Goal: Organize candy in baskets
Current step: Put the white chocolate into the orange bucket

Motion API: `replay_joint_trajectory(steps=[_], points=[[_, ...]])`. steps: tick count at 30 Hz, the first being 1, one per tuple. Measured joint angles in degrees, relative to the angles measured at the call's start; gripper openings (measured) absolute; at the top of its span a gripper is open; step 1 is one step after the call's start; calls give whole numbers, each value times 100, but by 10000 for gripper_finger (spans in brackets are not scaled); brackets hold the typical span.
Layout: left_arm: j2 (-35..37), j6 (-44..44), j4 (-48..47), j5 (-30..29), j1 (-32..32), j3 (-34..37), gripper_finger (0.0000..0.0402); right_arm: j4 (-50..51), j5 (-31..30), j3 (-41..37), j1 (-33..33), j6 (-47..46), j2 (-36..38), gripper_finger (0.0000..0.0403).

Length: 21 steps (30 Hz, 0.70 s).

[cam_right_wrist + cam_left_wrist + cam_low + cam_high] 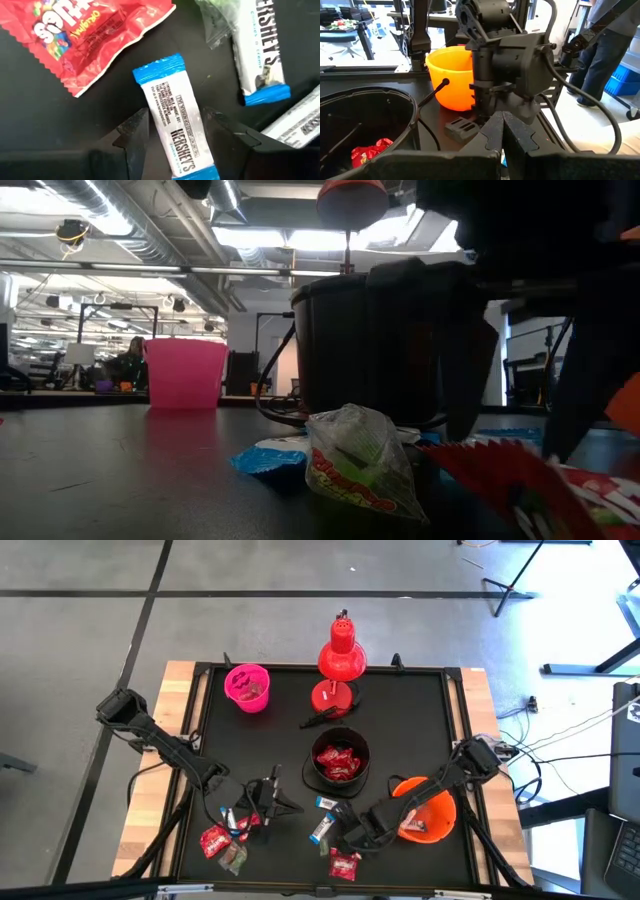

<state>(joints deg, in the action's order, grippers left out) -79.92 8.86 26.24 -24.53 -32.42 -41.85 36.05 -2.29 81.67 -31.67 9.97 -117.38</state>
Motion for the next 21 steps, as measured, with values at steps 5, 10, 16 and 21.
replay_joint_trajectory(steps=[5, 10, 16, 21], points=[[0, 2, 0, 9, -2, 0, 0, 27, 270, 7, 36, -217, -43, 186], [2, 6, 2, 24, -2, 0, 0, 182, 467, 49, 38, -681, -283, 185], [2, 9, 23, 150, -2, 0, 0, 290, 395, 114, 21, -767, -388, 137], [2, 11, 26, 160, -2, 0, 0, 811, 228, 618, 15, -804, -432, 84]])
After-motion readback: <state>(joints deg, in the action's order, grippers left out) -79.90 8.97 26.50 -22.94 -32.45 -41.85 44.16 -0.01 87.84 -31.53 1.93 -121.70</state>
